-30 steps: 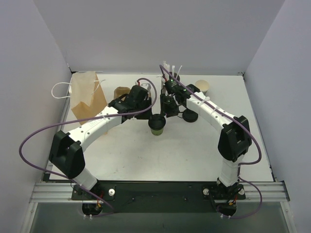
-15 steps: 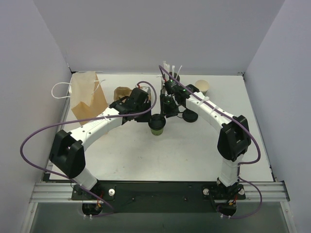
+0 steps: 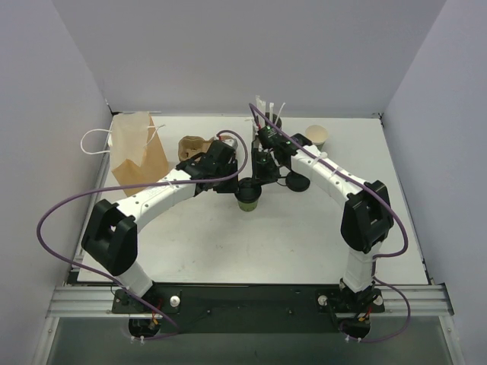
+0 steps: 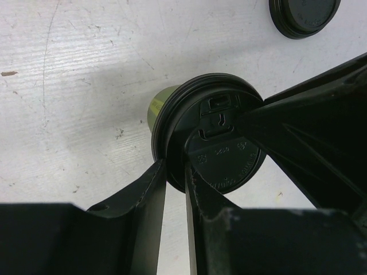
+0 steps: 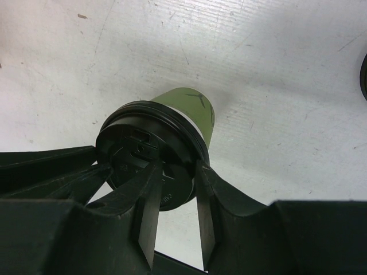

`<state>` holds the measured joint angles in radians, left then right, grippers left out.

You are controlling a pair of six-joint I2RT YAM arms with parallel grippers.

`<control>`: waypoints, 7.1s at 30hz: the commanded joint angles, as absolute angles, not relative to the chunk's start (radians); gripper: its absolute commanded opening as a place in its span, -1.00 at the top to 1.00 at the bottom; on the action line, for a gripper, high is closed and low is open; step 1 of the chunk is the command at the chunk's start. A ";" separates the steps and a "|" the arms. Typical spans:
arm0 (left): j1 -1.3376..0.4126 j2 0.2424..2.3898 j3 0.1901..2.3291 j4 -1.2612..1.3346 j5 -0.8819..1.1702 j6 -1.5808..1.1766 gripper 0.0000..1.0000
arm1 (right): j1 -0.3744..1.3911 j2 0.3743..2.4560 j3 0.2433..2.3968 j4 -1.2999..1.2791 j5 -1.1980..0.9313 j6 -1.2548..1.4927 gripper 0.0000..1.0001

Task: Pack the takeout coffee

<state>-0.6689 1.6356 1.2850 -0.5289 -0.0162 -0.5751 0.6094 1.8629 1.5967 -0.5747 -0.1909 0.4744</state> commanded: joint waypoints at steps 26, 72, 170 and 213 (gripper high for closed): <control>-0.675 1.710 1.212 -0.502 -0.064 -0.589 0.51 | 0.630 1.893 1.299 -0.476 -0.267 0.630 0.59; -0.620 1.634 1.424 -0.624 -0.002 -0.538 0.24 | 0.621 1.810 1.615 -0.618 -0.140 0.488 0.31; -0.643 1.703 1.331 -0.592 -0.043 -0.578 0.51 | 0.647 1.881 1.512 -0.568 -0.166 0.566 0.39; -0.663 1.695 1.321 -0.589 -0.028 -0.601 0.51 | 0.660 1.923 1.511 -0.583 -0.104 0.557 0.56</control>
<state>-0.6399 1.6924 1.3457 -0.5480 -0.0475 -0.5911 0.6483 1.8042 1.4754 -0.4667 -0.1165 0.5991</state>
